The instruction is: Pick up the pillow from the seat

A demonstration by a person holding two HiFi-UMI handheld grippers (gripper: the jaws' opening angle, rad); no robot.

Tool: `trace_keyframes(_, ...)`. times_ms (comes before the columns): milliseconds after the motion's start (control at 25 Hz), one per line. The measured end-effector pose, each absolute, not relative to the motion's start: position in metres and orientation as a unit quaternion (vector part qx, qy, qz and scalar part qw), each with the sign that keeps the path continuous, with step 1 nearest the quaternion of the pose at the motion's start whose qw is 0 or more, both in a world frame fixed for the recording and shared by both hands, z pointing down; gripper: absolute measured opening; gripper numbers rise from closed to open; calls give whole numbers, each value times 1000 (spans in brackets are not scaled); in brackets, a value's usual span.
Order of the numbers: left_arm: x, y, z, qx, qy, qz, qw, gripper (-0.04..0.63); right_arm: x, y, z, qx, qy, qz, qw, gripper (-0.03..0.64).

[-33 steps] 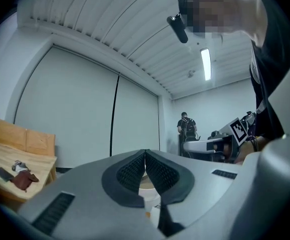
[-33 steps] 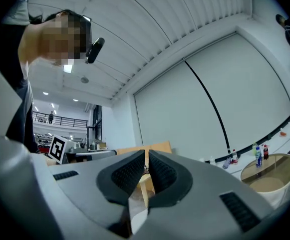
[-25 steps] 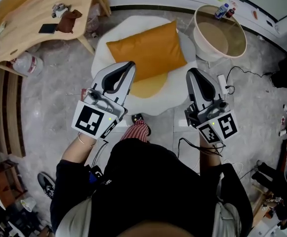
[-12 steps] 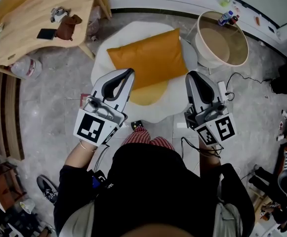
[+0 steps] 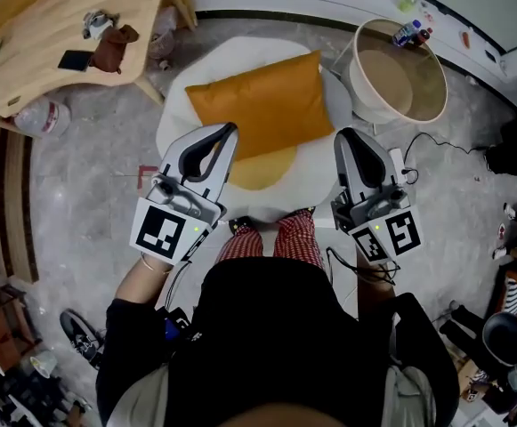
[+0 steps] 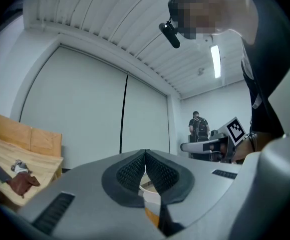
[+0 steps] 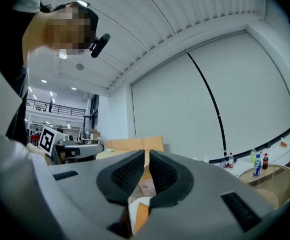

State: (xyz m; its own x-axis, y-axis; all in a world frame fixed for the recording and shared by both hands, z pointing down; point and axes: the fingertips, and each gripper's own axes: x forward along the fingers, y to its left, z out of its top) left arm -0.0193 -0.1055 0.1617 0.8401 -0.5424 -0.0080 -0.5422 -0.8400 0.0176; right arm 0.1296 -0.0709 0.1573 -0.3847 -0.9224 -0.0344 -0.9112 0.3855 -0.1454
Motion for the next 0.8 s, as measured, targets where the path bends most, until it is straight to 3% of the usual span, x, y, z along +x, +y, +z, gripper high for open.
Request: trace_keyframes(800,-1,-153,228,912,-405,30,48,11,173,-152,247,-493,864,-104,13,24)
